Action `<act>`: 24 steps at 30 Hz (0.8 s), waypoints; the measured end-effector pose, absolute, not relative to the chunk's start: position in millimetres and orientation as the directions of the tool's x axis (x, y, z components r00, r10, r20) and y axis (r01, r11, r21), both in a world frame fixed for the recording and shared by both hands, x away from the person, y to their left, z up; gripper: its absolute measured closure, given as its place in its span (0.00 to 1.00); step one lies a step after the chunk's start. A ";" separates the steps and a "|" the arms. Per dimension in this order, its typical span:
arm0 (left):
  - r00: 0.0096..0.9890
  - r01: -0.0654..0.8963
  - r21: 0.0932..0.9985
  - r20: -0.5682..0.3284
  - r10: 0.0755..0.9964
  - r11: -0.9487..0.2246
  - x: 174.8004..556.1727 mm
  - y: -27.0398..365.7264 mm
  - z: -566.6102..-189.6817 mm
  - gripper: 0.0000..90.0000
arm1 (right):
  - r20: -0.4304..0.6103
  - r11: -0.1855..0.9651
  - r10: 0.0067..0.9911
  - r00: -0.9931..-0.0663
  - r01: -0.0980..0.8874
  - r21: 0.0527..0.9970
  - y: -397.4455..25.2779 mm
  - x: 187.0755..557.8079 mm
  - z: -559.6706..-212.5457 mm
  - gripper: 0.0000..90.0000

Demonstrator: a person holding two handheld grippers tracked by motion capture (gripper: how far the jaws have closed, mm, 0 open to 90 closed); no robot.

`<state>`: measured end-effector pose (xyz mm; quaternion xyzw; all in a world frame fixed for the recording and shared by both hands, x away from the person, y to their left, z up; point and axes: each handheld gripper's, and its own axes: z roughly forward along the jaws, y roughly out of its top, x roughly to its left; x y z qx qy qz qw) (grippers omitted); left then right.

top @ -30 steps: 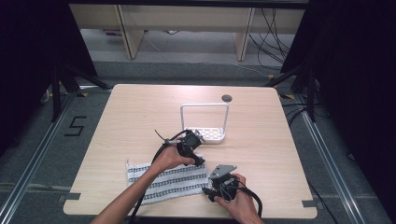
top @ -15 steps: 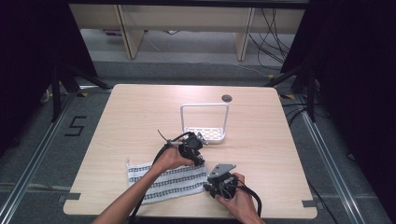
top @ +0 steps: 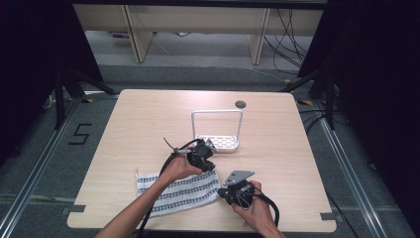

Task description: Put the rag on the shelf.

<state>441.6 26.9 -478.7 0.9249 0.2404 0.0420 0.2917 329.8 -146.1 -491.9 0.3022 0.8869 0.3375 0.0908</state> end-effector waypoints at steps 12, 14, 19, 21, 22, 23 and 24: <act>0.879 0.410 0.571 -0.039 0.475 -0.712 439.8 35.7 -461.8 0.95 | 0.025 0.609 0.572 -0.820 0.445 0.657 -144.5 338.3 -476.1 0.97; 0.878 0.410 0.572 -0.038 0.477 -0.710 439.7 36.0 -461.2 0.95 | 0.039 0.614 0.573 -0.818 0.461 0.641 -144.4 337.7 -473.5 0.97; 0.876 0.411 0.579 -0.037 0.481 -0.704 439.6 38.9 -455.8 0.95 | 0.036 0.620 0.564 -0.825 0.452 0.641 -143.1 340.8 -465.5 0.97; 0.873 0.413 0.581 -0.036 0.486 -0.701 439.4 40.1 -453.1 0.95 | 0.055 0.615 0.576 -0.816 0.477 0.628 -142.3 340.7 -460.6 0.97; 0.873 0.413 0.581 -0.036 0.486 -0.701 439.4 40.1 -453.1 0.95 | 0.055 0.615 0.576 -0.816 0.477 0.628 -142.3 340.7 -460.6 0.97; 0.868 0.419 0.588 -0.035 0.496 -0.692 439.2 42.0 -448.6 0.95 | 0.054 0.606 0.582 -0.811 0.477 0.637 -140.6 342.0 -457.5 0.97; 0.866 0.423 0.593 -0.041 0.499 -0.686 439.2 43.3 -446.4 0.95 | 0.067 0.609 0.583 -0.810 0.490 0.624 -140.6 341.6 -453.8 0.97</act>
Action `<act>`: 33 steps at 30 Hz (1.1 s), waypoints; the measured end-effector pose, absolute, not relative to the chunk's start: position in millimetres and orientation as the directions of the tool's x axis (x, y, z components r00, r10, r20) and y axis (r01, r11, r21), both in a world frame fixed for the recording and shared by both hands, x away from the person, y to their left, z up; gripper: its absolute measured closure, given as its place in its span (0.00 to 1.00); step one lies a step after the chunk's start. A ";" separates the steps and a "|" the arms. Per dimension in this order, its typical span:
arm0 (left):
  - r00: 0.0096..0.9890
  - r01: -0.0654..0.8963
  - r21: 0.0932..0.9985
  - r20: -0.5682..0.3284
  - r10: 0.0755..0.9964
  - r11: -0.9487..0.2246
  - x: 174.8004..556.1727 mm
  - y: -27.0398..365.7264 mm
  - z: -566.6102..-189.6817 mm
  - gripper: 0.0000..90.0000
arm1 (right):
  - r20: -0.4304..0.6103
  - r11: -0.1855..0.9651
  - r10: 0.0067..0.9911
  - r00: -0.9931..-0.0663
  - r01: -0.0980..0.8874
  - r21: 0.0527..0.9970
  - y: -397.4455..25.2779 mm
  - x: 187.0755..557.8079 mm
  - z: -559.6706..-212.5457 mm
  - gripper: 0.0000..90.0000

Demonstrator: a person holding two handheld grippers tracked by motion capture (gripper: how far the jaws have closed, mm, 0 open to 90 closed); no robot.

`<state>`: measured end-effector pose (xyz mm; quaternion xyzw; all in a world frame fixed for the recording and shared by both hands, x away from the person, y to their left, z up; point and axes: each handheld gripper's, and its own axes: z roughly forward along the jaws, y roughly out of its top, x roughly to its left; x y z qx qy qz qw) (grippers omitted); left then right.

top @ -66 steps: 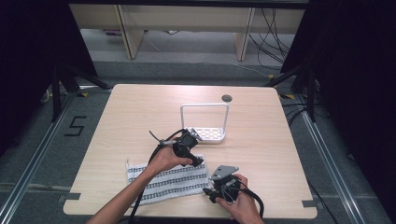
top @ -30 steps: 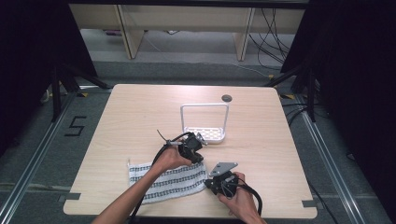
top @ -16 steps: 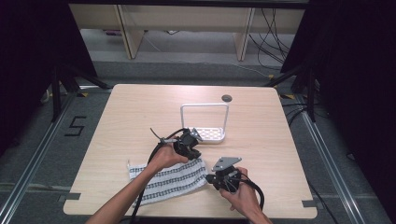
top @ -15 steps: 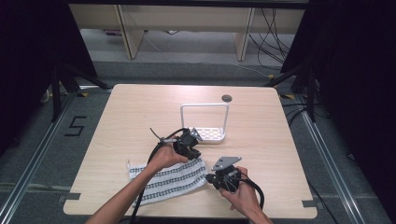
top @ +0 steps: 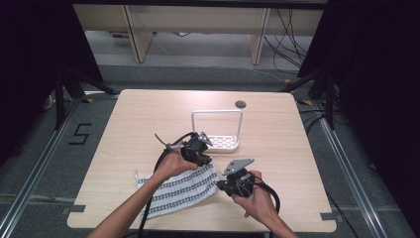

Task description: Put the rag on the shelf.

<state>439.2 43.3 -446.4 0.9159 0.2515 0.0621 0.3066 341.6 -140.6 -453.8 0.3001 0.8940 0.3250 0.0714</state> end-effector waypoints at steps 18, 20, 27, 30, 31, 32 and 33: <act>0.800 0.451 0.719 -0.062 0.597 -0.529 432.9 70.8 -356.2 0.95 | 0.028 0.560 0.602 -0.798 0.447 0.697 -160.2 375.6 -368.1 0.97; 0.797 0.451 0.729 -0.068 0.601 -0.515 433.3 73.5 -350.4 0.95 | 0.021 0.566 0.592 -0.805 0.435 0.700 -161.6 378.9 -361.3 0.97; 0.746 0.485 0.790 -0.151 0.649 -0.374 434.9 86.9 -324.1 0.95 | -0.008 0.533 0.627 -0.779 0.422 0.733 -168.4 398.4 -317.8 0.97; 0.731 0.490 0.812 -0.184 0.657 -0.318 435.5 86.9 -316.6 0.95 | -0.023 0.516 0.642 -0.767 0.409 0.753 -171.2 404.8 -309.1 0.97; 0.724 0.490 0.819 -0.192 0.663 -0.299 436.7 86.8 -312.3 0.95 | -0.024 0.501 0.655 -0.755 0.410 0.762 -173.3 409.1 -301.9 0.97; 0.724 0.490 0.819 -0.192 0.663 -0.299 436.7 86.8 -312.3 0.95 | -0.024 0.501 0.655 -0.755 0.410 0.762 -173.3 409.1 -301.9 0.97; 0.720 0.490 0.821 -0.194 0.666 -0.291 437.8 86.7 -309.3 0.95 | -0.024 0.506 0.654 -0.757 0.413 0.757 -174.4 410.4 -298.1 0.97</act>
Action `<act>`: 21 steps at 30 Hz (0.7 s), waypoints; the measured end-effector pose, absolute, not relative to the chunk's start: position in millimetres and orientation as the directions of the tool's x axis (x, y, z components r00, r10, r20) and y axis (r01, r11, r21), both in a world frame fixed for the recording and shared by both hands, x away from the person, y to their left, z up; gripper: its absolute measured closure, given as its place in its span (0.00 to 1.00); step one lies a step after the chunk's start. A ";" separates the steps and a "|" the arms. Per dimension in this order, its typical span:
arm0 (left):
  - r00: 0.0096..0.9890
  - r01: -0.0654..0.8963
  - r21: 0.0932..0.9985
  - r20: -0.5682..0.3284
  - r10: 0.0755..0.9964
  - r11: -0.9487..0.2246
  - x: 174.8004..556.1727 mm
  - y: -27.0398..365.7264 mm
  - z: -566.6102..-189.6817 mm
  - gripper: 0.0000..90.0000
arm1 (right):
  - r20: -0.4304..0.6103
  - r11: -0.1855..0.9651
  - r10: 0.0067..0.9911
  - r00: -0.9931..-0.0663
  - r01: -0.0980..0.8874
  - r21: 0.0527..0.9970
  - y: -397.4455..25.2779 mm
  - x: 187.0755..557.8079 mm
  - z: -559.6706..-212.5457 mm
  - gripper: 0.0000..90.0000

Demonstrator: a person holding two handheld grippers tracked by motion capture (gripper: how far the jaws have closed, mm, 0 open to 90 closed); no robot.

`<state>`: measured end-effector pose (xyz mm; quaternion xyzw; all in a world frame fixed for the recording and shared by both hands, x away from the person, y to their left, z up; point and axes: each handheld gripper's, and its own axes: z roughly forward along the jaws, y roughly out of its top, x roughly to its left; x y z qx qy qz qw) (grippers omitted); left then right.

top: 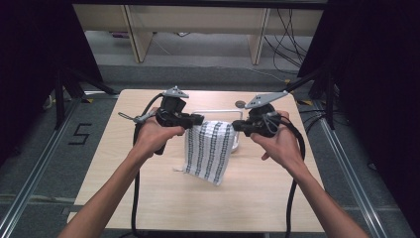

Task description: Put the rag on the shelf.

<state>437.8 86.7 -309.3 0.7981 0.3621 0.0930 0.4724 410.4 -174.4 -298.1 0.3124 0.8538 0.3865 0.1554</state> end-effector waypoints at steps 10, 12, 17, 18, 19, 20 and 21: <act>0.688 0.475 0.849 -0.194 0.699 -0.232 452.2 80.4 -279.1 0.95 | -0.041 0.475 0.689 -0.723 0.409 0.779 -177.4 433.7 -272.3 0.97; 0.685 0.475 0.851 -0.197 0.702 -0.225 454.9 79.2 -275.2 0.95 | -0.036 0.452 0.704 -0.709 0.409 0.793 -178.9 440.3 -266.6 0.97; 0.676 0.471 0.859 -0.205 0.707 -0.201 462.8 72.9 -267.3 0.95 | -0.053 0.434 0.719 -0.693 0.388 0.813 -183.1 452.3 -256.4 0.97; 0.674 0.472 0.859 -0.208 0.709 -0.198 464.3 72.3 -266.7 0.95 | -0.046 0.430 0.724 -0.688 0.399 0.810 -183.0 453.6 -253.9 0.97; 0.674 0.472 0.859 -0.208 0.709 -0.198 464.3 72.3 -266.7 0.95 | -0.046 0.430 0.724 -0.688 0.399 0.810 -183.0 453.6 -253.9 0.97; 0.668 0.474 0.859 -0.206 0.715 -0.195 468.9 71.7 -265.2 0.95 | -0.066 0.435 0.726 -0.684 0.383 0.815 -183.9 458.9 -250.6 0.97; 0.668 0.474 0.859 -0.206 0.715 -0.195 468.9 71.7 -265.2 0.95 | -0.066 0.435 0.726 -0.684 0.383 0.815 -183.9 458.9 -250.6 0.97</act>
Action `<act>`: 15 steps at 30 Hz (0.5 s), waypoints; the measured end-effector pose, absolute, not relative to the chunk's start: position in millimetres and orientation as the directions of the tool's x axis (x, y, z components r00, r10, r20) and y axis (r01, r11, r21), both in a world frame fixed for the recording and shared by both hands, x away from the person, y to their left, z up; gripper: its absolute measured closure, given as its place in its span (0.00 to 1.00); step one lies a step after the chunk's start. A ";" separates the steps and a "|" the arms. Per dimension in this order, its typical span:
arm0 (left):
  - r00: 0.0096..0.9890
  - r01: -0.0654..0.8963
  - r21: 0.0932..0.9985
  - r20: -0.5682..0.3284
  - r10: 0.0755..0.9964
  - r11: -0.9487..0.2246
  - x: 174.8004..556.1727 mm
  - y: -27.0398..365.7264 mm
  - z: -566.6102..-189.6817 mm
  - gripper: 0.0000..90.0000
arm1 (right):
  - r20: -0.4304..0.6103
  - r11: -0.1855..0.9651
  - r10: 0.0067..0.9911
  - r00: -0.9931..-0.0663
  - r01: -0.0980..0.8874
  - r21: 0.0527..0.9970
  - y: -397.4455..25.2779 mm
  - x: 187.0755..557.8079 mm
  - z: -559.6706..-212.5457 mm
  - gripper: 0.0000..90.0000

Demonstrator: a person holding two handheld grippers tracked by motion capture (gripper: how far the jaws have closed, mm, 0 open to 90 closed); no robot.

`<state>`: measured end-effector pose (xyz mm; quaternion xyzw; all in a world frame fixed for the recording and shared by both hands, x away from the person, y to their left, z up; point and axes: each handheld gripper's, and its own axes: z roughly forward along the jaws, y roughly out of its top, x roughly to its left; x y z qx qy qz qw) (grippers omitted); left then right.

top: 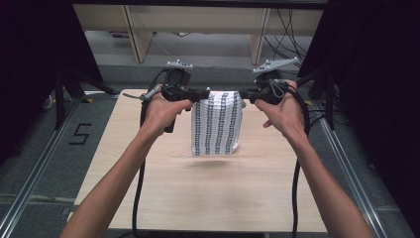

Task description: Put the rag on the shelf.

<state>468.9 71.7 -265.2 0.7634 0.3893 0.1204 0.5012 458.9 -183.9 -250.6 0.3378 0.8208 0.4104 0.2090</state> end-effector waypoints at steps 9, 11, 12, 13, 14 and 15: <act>0.629 0.485 0.862 -0.227 0.744 -0.147 488.6 68.7 -259.9 0.95 | -0.064 0.417 0.746 -0.663 0.390 0.821 -180.8 482.7 -242.0 0.97; 0.622 0.487 0.862 -0.232 0.747 -0.138 492.3 68.2 -258.5 0.95 | -0.054 0.403 0.758 -0.650 0.401 0.822 -178.3 488.4 -239.6 0.97; 0.628 0.487 0.860 -0.225 0.745 -0.151 494.2 69.1 -257.7 0.95 | -0.075 0.411 0.756 -0.650 0.382 0.828 -178.0 491.4 -239.6 0.97; 0.616 0.489 0.862 -0.234 0.752 -0.132 498.0 67.5 -256.7 0.95 | -0.069 0.407 0.763 -0.642 0.396 0.823 -176.8 494.7 -237.2 0.97; 0.616 0.488 0.861 -0.226 0.755 -0.140 501.0 67.6 -255.8 0.95 | -0.063 0.399 0.768 -0.637 0.399 0.826 -175.8 496.5 -237.0 0.97; 0.610 0.489 0.864 -0.237 0.756 -0.124 503.3 66.4 -255.7 0.95 | -0.066 0.399 0.770 -0.634 0.398 0.826 -175.8 499.7 -235.8 0.97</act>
